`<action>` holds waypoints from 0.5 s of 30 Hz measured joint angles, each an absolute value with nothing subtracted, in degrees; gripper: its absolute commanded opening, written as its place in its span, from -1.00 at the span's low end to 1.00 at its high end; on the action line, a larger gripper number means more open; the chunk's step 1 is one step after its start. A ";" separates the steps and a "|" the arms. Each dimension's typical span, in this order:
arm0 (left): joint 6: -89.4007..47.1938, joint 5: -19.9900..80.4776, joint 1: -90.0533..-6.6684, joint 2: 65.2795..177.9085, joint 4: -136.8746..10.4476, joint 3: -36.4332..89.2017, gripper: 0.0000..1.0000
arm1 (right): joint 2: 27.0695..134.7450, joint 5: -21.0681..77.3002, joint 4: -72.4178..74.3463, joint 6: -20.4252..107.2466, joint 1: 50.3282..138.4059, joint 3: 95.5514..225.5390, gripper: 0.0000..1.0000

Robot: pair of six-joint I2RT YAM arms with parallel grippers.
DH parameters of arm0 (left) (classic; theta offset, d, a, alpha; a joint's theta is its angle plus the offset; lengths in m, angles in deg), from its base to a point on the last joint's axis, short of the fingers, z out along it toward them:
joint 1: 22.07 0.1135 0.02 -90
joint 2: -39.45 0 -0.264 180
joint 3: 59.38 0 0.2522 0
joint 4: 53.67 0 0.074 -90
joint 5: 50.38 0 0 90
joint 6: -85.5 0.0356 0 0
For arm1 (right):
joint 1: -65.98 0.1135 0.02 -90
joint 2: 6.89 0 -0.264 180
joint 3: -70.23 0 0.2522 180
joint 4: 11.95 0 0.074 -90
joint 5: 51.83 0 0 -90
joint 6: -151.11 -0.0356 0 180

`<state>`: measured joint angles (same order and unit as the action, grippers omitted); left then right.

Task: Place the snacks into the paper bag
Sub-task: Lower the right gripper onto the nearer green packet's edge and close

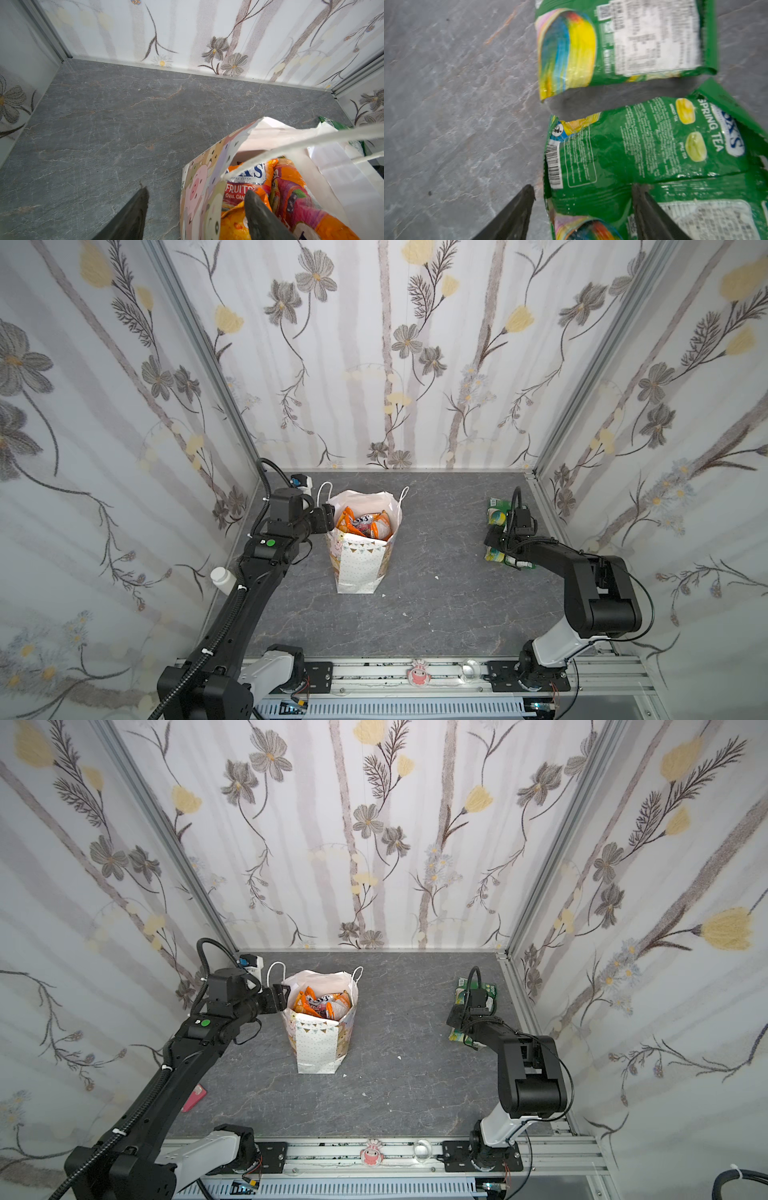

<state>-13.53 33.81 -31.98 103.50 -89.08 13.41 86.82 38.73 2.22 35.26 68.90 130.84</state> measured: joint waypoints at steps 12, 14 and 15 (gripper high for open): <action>-13.53 33.86 -31.87 103.44 -89.08 13.39 0.44 | 82.88 22.84 0.60 33.97 74.13 128.55 0.35; -13.53 33.83 -31.87 103.18 -88.95 13.23 0.44 | 80.79 18.42 0.43 33.06 75.31 128.81 0.37; -13.53 33.81 -31.85 103.13 -88.82 13.19 0.44 | 79.58 17.20 0.36 32.88 75.52 128.92 0.38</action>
<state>-13.53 33.81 -31.85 103.13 -88.82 13.19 79.58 17.20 0.36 32.88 75.52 128.92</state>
